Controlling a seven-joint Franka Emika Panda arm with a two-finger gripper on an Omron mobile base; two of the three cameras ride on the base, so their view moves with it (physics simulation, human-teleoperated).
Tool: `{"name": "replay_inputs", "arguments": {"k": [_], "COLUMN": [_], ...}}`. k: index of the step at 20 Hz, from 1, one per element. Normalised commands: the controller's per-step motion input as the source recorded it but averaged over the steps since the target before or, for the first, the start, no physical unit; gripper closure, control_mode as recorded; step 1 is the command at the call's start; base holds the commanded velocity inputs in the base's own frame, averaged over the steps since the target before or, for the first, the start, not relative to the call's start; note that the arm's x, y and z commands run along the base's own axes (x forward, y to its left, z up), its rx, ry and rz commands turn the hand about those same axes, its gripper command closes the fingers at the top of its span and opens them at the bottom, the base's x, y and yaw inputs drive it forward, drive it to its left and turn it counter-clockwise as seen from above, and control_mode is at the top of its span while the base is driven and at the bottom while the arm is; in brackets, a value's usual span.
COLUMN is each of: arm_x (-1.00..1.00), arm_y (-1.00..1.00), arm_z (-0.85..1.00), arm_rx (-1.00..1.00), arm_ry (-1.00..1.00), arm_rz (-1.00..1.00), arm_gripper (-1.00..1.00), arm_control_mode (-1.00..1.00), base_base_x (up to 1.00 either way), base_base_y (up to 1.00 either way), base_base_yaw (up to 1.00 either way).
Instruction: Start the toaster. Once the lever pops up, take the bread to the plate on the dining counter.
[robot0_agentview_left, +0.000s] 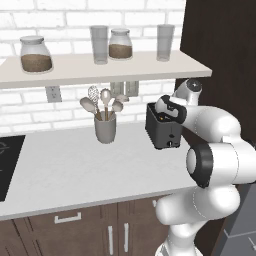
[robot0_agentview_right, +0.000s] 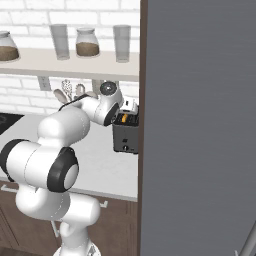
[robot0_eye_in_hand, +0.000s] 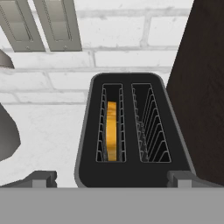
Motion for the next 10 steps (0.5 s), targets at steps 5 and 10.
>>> {"name": "replay_inputs", "arguments": {"k": [5,10], "arm_x": [0.00,0.00], "arm_y": [0.00,0.00], "arm_z": [0.00,0.00], "arm_rx": [0.00,0.00], "arm_ry": [0.00,0.00], "arm_rz": [0.00,0.00], "arm_gripper": [-1.00,-1.00], "arm_control_mode": [-1.00,-1.00], "base_base_x": [0.00,0.00], "base_base_y": [0.00,0.00], "base_base_yaw": [0.00,0.00]}}
